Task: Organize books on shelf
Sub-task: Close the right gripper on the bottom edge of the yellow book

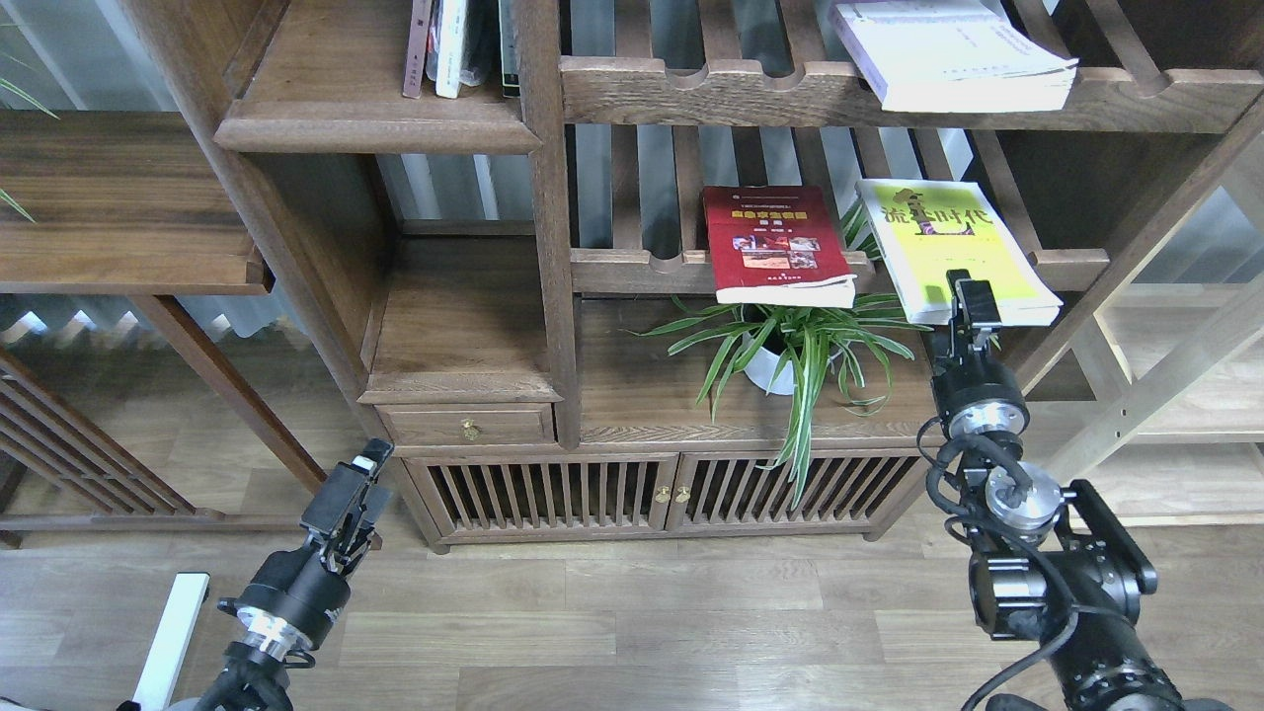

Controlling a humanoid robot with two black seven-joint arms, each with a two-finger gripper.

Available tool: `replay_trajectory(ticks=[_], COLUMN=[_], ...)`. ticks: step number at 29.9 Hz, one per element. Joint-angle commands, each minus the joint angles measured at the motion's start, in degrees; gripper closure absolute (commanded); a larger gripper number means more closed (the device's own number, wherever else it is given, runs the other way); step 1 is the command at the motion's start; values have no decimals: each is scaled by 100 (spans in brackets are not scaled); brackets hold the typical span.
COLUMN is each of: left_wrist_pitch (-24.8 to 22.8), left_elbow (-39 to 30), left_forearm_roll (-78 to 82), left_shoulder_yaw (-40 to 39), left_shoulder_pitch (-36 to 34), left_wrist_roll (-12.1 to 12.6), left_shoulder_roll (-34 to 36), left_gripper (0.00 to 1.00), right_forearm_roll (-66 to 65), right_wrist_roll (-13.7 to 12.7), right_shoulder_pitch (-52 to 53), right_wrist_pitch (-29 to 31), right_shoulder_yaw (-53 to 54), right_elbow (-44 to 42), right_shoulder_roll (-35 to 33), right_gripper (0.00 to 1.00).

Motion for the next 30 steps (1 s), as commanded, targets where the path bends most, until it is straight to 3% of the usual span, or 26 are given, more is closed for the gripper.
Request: replay_trajectory(ticks=[1, 4, 12, 30], left_wrist_pitch=[0, 0, 0, 0], left_elbow=[-40, -40, -40, -32], left_forearm_roll=[-6, -6, -6, -6], left_shoulder_yaw=[-9, -18, -36, -45], left_shoulder_pitch=[59, 77, 86, 103], left_wrist_roll=[0, -8, -8, -8], left_shoulder_roll=[0, 18, 9, 18], left_gripper=[1, 1, 1, 1], right_forearm_roll=[-7, 2, 2, 11], right_wrist_roll=[0, 0, 9, 386], right_shoulder_pitch=[136, 189, 207, 225], right_wrist_pitch=[-278, -446, -499, -455], right_shoulder_yaw=[26, 52, 70, 70], right_elbow=[-46, -55, -108, -117], right_shoulder_roll=[-8, -8, -8, -70], right_gripper=[1, 2, 22, 68])
